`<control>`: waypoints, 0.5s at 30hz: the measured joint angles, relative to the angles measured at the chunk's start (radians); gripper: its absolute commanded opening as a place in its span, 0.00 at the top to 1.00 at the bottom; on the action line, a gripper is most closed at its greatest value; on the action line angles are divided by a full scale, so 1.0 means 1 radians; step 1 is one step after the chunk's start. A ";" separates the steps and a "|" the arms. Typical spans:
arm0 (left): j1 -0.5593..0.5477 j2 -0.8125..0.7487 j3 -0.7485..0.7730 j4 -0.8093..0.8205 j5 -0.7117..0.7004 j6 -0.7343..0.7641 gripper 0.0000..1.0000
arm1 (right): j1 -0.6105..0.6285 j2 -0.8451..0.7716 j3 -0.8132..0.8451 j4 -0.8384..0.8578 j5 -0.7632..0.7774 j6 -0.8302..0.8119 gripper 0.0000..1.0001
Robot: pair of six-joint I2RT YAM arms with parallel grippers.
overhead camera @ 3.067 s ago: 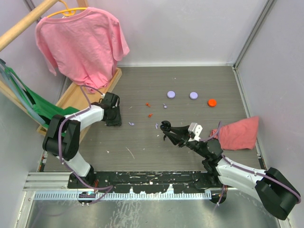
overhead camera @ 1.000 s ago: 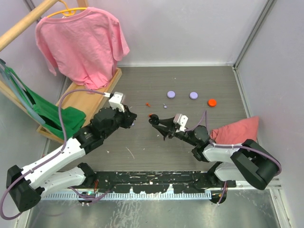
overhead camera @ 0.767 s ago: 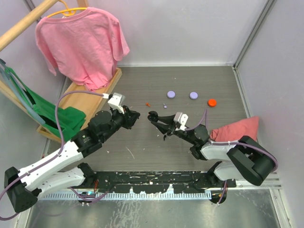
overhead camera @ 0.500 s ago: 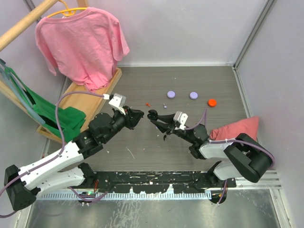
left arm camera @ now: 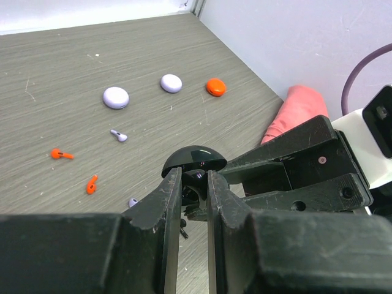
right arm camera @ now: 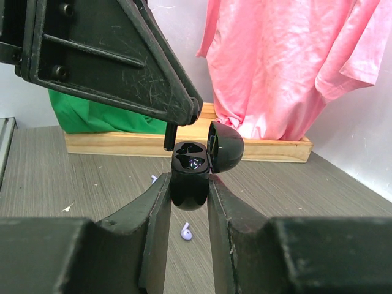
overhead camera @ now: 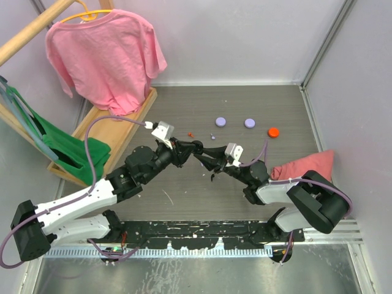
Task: Insert the wireless bluetooth earbuds into the charging case
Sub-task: Place the earbud in the charging case.
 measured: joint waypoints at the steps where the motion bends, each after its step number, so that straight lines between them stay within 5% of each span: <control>1: -0.003 0.005 0.000 0.005 -0.003 0.002 0.93 | 0.000 0.000 0.000 0.000 0.000 0.001 0.99; 15: -0.014 0.028 0.000 0.055 -0.025 0.034 0.93 | 0.000 -0.001 0.000 0.008 0.000 0.013 0.99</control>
